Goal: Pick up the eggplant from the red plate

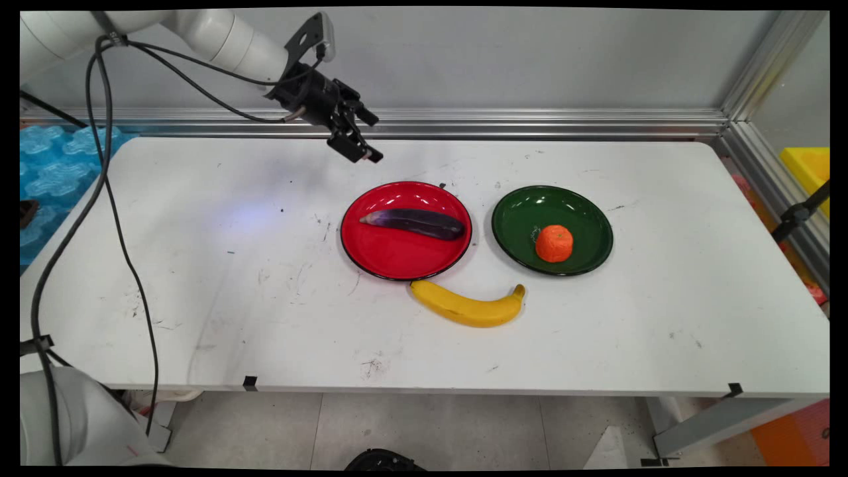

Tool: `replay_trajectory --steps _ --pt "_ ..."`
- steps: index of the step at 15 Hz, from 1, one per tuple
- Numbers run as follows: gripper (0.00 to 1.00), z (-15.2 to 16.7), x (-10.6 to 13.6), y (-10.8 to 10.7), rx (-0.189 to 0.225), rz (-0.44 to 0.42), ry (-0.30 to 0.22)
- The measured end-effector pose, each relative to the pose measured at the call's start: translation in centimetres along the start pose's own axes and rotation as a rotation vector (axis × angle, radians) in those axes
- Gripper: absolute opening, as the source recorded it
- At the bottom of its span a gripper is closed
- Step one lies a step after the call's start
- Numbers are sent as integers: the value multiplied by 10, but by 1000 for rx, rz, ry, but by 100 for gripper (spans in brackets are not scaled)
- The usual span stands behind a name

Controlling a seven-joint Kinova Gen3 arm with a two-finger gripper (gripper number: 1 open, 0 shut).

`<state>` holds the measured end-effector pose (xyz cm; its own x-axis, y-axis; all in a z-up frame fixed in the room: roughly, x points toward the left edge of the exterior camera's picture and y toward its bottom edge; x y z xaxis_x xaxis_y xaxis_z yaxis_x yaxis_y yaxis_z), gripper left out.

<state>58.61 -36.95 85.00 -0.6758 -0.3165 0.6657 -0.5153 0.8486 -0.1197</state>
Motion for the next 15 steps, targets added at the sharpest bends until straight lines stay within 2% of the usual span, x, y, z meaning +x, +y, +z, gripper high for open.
replay_trajectory --steps 5,11,15 --pt "100 7 1 11 -91 26 -27" --pt "100 20 1 10 -159 95 -51" --pt "100 35 3 14 -193 136 -48"
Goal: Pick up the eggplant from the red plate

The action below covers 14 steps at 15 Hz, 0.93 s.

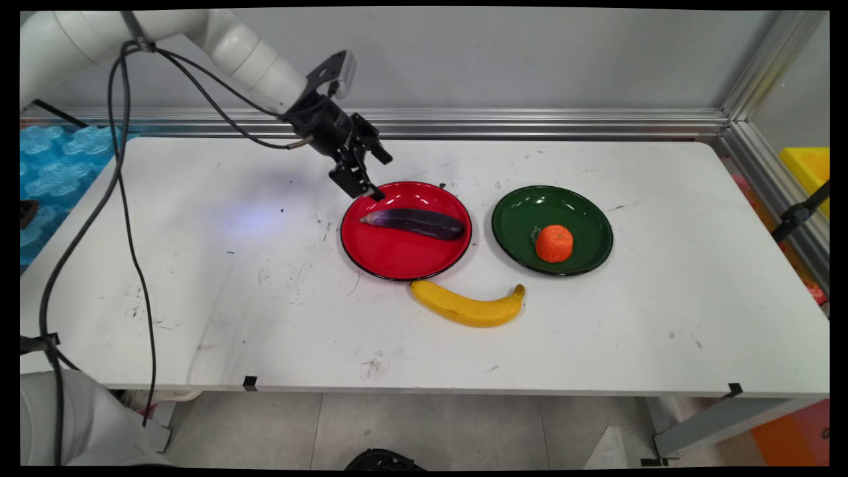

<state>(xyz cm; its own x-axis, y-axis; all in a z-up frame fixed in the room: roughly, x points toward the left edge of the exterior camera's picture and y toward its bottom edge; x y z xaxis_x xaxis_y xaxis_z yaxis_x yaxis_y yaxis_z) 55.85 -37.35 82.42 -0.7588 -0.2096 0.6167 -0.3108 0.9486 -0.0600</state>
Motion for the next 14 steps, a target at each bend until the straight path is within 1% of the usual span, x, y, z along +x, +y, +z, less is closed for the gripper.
replay_trajectory --steps 7,14 --pt "100 38 3 9 -17 33 10" --pt "100 73 -1 13 8 34 12"
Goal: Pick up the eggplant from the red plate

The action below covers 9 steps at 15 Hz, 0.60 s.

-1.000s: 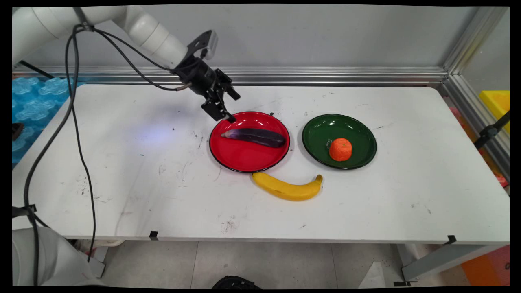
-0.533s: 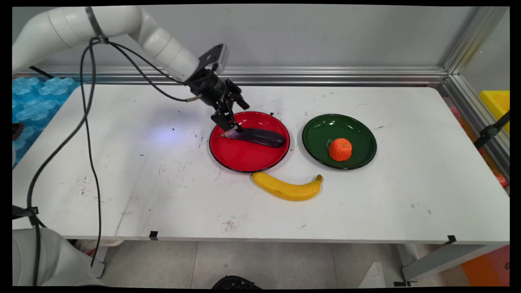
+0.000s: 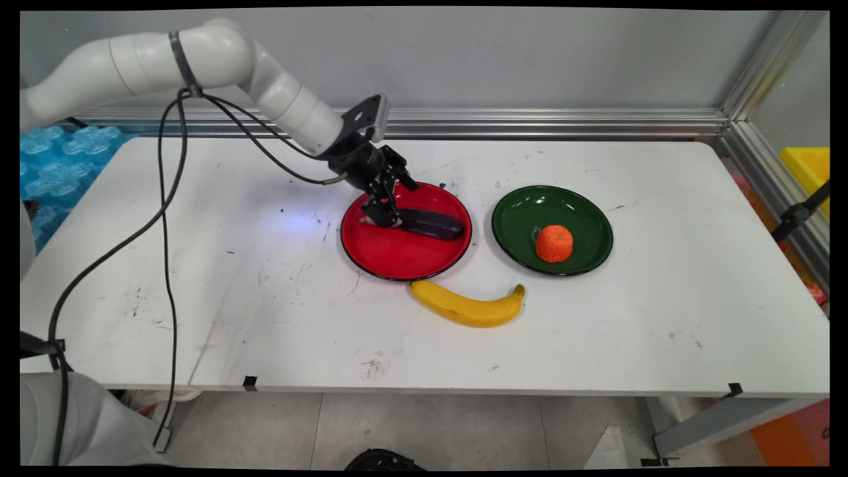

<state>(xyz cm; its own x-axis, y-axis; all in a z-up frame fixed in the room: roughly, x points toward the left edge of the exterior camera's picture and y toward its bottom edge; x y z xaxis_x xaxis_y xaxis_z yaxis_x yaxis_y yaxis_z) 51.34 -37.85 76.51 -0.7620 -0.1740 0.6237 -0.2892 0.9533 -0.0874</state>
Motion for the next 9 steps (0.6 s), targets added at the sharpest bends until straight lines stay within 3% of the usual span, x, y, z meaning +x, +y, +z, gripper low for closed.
replay_trajectory --steps 8,9 --pt "100 25 -7 3 18 -5 0" --pt "0 27 -7 3 19 -6 -1"
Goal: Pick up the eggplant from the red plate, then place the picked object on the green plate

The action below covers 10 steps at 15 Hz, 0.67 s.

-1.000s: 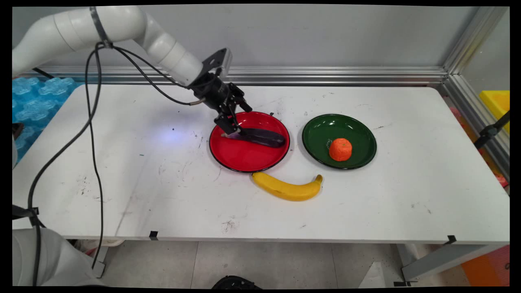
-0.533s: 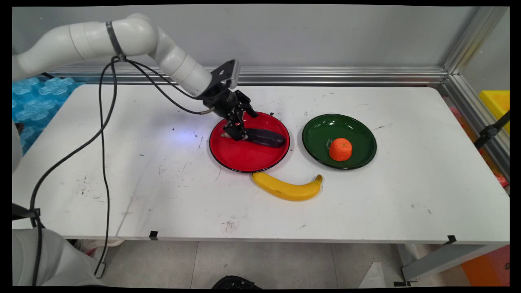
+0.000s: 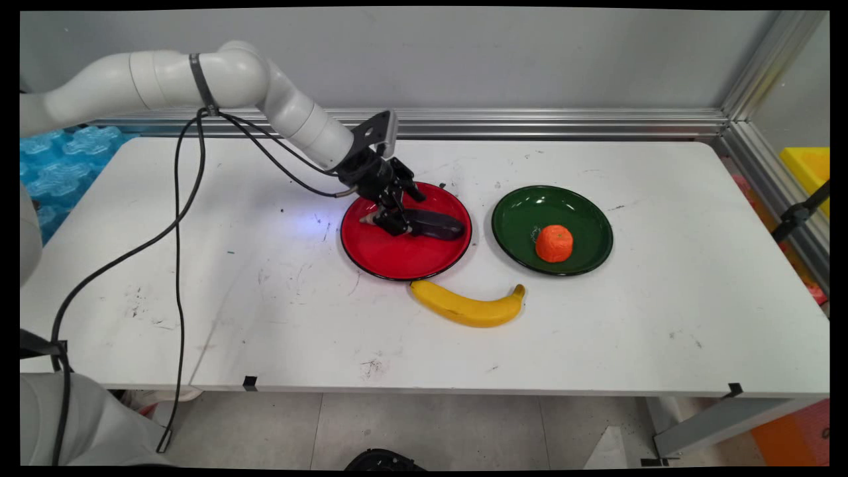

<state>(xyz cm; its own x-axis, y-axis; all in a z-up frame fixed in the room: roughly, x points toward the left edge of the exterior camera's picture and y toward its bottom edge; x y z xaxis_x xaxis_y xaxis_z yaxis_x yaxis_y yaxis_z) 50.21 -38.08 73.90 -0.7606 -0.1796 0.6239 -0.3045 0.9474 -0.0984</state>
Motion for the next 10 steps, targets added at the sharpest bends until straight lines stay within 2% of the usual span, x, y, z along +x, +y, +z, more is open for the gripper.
replay_trajectory --steps 6,10 --pt "0 8 -4 7 -11 -7 -6" --pt "0 -6 5 7 -23 -13 4"
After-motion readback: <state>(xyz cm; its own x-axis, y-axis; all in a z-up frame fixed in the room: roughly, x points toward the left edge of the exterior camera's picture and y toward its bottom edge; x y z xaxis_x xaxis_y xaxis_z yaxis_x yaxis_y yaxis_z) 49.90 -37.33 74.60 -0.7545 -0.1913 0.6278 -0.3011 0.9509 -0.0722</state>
